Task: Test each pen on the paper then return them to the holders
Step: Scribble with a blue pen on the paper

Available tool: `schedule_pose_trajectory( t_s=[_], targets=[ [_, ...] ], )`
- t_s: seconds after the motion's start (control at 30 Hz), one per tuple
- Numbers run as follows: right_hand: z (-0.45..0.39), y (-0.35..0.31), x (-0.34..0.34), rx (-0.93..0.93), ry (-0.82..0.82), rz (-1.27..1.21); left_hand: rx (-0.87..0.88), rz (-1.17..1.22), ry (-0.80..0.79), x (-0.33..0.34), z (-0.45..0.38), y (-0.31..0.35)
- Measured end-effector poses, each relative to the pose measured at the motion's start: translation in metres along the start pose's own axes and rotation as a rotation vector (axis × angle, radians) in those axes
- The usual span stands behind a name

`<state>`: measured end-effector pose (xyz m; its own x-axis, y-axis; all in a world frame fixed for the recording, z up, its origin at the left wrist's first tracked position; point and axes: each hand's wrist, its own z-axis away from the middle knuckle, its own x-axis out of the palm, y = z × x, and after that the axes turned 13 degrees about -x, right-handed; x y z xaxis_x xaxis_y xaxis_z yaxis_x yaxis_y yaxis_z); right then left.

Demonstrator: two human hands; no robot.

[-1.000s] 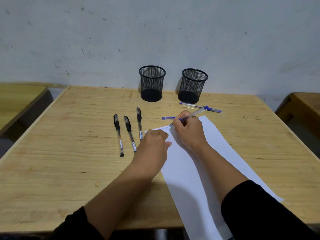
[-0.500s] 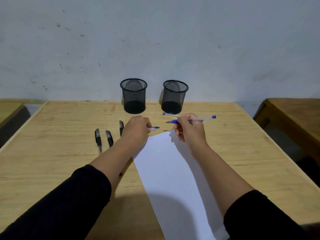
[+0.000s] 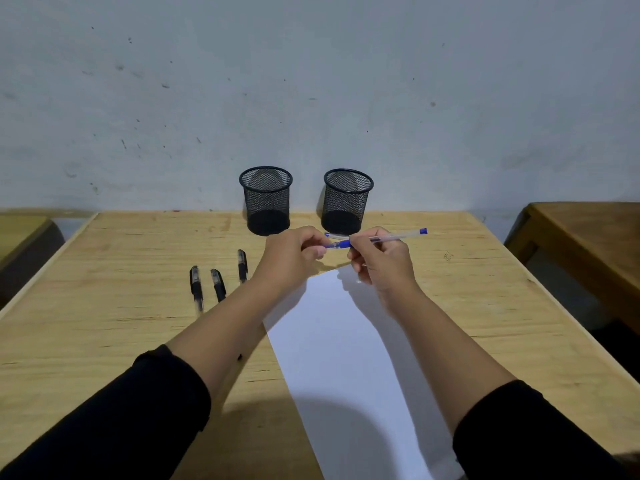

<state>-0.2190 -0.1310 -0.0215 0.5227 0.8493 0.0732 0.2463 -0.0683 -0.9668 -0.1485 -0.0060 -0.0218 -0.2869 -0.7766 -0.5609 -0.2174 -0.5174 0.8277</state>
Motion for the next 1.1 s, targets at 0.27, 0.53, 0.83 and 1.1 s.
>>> schedule_pose_trajectory(
  t_s=[0.27,0.53,0.83,1.1],
  targets=[
    [0.008,-0.006,0.006,-0.038,-0.053,-0.089,0.056,0.067,0.108,0.000,0.012,0.006],
    [0.014,-0.010,-0.004,-0.061,0.013,-0.038,0.027,0.012,0.145,-0.020,0.002,0.000],
    [0.022,-0.005,-0.040,-0.125,-0.052,0.499,0.027,0.085,0.129,0.002,-0.012,0.017],
    [0.017,0.022,-0.092,-0.057,0.165,0.709,-0.082,-0.173,-0.074,0.057,-0.013,0.013]
  ],
)
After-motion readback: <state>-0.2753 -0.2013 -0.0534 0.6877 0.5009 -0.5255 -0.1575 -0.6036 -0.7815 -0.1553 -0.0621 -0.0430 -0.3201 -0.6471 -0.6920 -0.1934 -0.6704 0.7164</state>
